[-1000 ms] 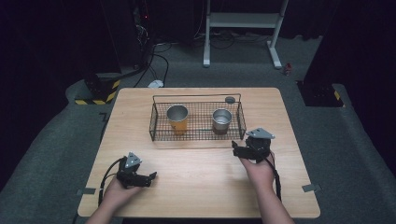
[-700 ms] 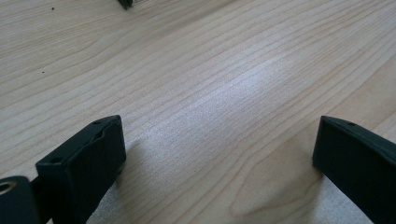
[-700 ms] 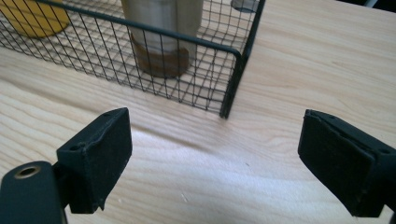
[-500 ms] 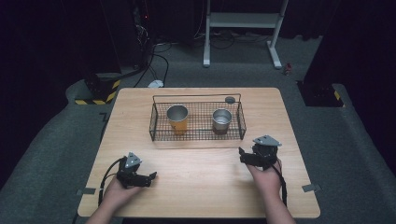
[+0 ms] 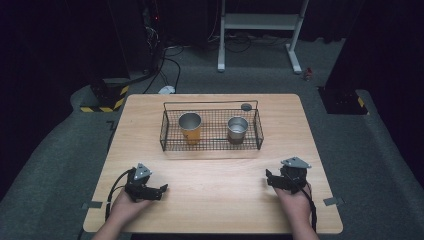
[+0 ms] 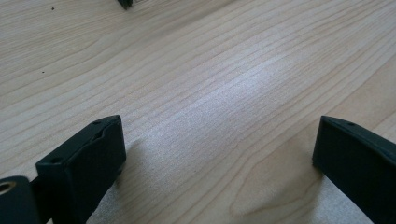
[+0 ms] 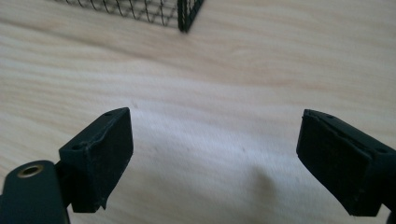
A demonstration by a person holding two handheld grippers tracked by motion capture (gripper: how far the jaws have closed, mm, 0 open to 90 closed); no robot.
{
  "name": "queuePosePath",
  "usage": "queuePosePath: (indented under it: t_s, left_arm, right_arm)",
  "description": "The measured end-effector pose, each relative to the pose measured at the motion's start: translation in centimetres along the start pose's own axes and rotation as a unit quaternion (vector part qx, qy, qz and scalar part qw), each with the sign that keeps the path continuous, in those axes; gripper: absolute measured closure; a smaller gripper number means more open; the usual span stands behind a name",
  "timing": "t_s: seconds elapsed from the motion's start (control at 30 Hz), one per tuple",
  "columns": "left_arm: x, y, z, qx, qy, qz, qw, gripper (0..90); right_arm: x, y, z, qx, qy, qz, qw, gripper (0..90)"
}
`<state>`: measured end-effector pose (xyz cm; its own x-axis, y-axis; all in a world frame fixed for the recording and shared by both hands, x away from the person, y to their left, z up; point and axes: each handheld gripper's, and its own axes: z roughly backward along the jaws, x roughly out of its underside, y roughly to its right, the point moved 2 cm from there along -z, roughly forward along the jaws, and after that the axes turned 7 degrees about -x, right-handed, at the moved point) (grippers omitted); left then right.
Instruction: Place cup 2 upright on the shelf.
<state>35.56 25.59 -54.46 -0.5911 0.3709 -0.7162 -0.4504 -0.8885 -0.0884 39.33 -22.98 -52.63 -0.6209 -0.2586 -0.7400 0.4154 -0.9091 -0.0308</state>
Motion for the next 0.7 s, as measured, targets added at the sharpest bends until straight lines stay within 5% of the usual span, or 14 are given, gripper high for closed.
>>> queuePosePath:
  t_s: [0.3,0.4,0.7]
  left_arm:
    - [0.0,0.0,0.0,0.001,0.000,-0.001,1.0000,2.8]
    - [0.0,0.0,0.0,0.001,0.000,-0.001,1.0000,2.8]
    - [0.0,0.0,0.0,-0.001,-0.001,-0.002,1.0000,2.8]
  right_arm:
    - [1.8,0.4,0.2,0.007,-0.018,0.005,0.9998,11.3]
    - [1.7,0.6,0.1,-0.022,-0.028,-0.008,0.9993,10.9]
    - [1.7,0.7,0.1,-0.004,-0.023,-0.023,0.9995,11.2]
